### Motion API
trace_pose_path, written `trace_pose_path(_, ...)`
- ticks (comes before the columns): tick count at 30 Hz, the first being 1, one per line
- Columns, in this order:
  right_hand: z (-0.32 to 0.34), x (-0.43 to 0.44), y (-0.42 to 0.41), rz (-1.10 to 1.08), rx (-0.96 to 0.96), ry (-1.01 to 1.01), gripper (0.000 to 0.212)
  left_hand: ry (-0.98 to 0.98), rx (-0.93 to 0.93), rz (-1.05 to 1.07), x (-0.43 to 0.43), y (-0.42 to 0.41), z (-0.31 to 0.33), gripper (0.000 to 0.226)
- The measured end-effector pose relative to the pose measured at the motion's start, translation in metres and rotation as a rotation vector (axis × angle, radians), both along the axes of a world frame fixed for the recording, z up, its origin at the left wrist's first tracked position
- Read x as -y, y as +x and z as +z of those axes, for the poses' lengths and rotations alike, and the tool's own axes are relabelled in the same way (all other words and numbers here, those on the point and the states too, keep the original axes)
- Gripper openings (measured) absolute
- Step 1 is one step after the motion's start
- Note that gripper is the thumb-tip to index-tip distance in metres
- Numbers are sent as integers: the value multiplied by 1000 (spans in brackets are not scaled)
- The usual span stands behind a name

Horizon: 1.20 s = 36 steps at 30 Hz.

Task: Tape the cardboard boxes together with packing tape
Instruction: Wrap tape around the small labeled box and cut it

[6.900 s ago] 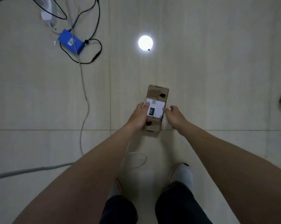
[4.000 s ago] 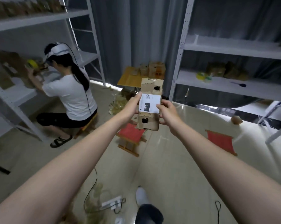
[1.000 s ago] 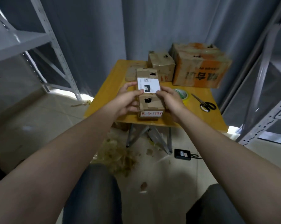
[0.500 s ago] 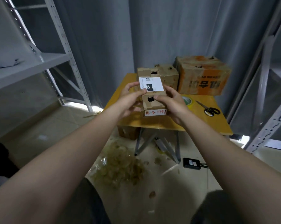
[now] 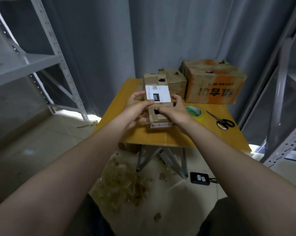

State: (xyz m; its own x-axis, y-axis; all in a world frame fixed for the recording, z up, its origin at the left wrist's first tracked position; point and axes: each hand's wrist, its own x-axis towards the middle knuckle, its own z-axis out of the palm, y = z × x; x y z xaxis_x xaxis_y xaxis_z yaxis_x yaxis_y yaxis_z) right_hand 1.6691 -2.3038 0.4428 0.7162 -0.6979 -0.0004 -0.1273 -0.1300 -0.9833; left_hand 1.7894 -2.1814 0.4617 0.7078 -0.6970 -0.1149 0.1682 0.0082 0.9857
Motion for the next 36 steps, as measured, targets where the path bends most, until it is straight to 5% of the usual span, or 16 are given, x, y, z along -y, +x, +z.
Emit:
trace_pose_path(11, -4, -18, -17, -51, 125, 209, 56, -24, -39, -40, -28, -2, -7, 42)
trace_pose_path(31, -23, 54, 41, -128, 309, 376, 30, -78, 155, -37, 35, 41, -37, 27)
trace_pose_path(36, -16, 60, 44, -143, 270, 304, 49, -124, 116, -34, 32, 43, -40, 27)
